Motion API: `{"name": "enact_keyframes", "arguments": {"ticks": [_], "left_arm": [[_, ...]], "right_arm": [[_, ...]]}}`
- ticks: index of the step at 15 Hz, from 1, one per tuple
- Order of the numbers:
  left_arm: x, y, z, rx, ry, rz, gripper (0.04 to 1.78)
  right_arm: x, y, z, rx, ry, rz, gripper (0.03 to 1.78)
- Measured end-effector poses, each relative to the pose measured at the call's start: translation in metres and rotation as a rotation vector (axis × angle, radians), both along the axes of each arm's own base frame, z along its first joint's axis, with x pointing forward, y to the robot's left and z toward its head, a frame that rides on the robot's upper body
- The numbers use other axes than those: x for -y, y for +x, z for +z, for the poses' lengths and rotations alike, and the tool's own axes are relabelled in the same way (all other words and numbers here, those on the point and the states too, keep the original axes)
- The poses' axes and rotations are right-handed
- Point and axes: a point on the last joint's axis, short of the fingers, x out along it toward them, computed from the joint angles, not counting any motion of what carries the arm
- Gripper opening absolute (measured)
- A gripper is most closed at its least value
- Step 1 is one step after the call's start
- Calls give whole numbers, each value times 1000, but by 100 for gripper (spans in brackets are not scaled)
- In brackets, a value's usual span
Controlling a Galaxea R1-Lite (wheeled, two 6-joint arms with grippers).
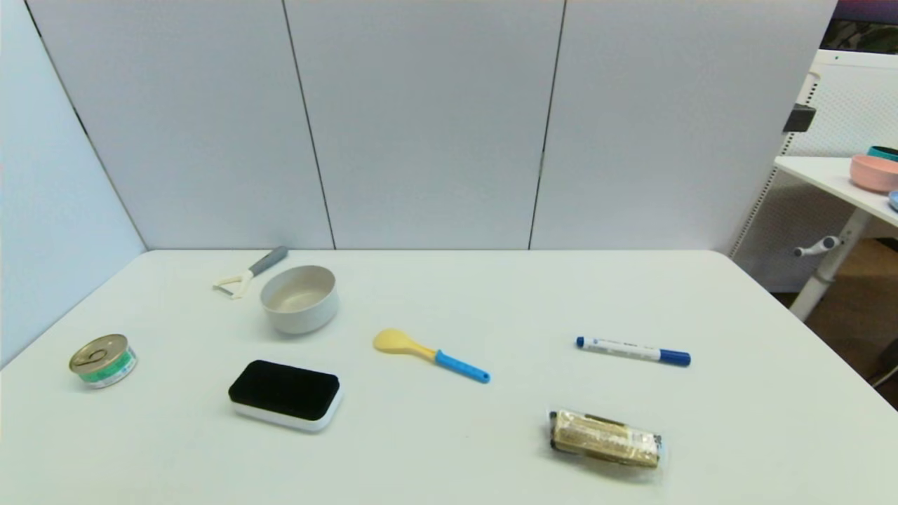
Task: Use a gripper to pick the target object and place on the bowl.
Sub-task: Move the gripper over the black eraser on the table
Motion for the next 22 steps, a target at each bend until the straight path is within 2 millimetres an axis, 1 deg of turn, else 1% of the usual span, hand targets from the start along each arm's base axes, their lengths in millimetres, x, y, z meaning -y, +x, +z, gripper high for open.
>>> {"name": "enact_keyframes", "arguments": {"ticks": [18,20,22], "left_arm": [[0,0,1,-6,0,1,171],[0,2,8,-25,-1,3,171],[0,7,27,-51,0,-3,171]], "right_arm": [[0,0,0,0,3,0,171],[0,0,0,0,3,0,171],[0,0,0,0,3,0,171]]}}
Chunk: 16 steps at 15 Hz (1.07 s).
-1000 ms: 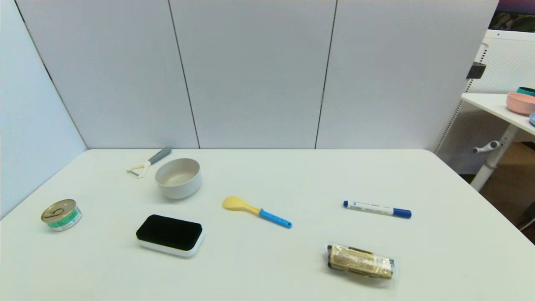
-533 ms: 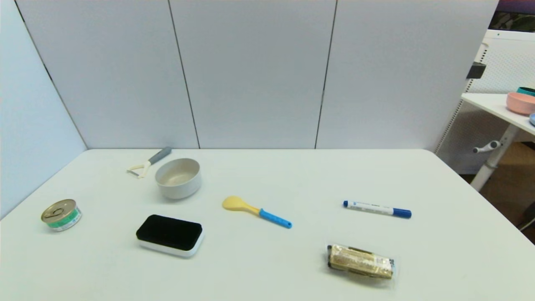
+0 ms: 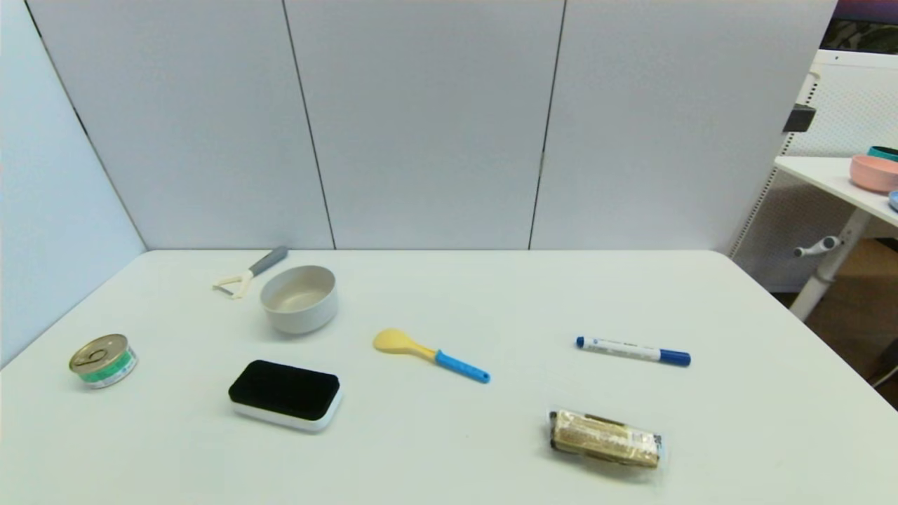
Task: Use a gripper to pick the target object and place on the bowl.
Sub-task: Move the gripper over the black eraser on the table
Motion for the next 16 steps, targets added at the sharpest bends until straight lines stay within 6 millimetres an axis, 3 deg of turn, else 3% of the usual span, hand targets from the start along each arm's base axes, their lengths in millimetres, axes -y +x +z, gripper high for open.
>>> {"name": "enact_keyframes", "arguments": {"ticks": [3,5,8,11,14,16], "left_arm": [[0,14,48,-17,1,-43,171],[2,29,91,-6,-1,-91,171],[8,68,151,-25,4,-141,171],[19,122,203,-20,36,-170,171],[32,181,230,-38,84,-189,171],[39,216,226,-106,124,-202,171]], "right_arm": [[0,0,0,0,0,0,171],[0,0,0,0,0,0,171],[0,0,0,0,0,0,171],[0,0,0,0,0,0,171],[0,0,0,0,0,0,171],[0,0,0,0,0,0,171]]}}
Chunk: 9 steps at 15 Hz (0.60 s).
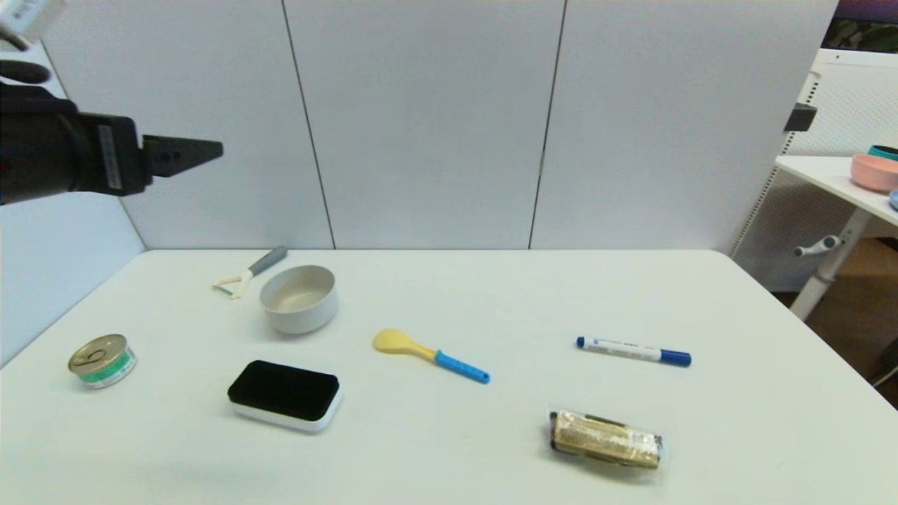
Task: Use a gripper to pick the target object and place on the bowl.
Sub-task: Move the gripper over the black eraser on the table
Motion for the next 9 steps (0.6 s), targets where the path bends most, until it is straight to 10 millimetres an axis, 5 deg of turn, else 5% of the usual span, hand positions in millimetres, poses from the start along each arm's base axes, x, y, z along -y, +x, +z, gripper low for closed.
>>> {"name": "enact_keyframes", "arguments": {"ticks": [4,9], "left_arm": [[18,31,-31,-280,62,-50,171],[26,30,-61,-565,338,-224,171]], "right_arm": [[0,0,0,0,0,0,171],[0,0,0,0,0,0,171]]}}
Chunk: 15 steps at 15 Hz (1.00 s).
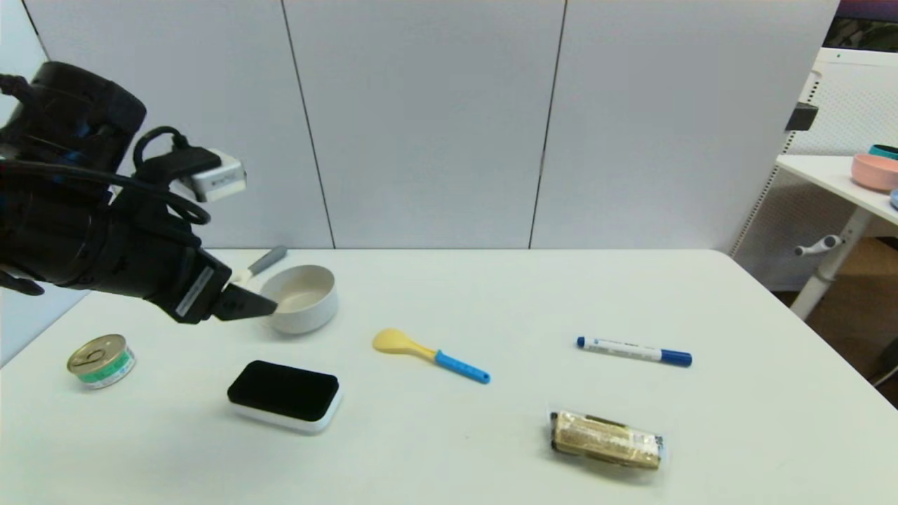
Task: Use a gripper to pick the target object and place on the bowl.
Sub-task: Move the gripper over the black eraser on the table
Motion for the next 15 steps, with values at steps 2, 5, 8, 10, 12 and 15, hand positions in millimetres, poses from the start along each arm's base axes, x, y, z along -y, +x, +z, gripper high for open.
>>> {"name": "enact_keyframes", "arguments": {"ticks": [2,5,8,10,12,15], "left_arm": [[1,0,-7,-53,94,-175,171],[3,2,-8,-81,242,-466,171],[3,1,-15,-162,397,-756,171],[4,5,-25,-214,468,-935,171],[6,14,-31,-205,516,-1047,171],[9,25,-34,-216,523,-1111,171]], "right_arm": [[0,0,0,0,0,0,171],[0,0,0,0,0,0,171],[0,0,0,0,0,0,171],[0,0,0,0,0,-1,171],[0,0,0,0,0,-1,171],[0,0,0,0,0,0,171]]}}
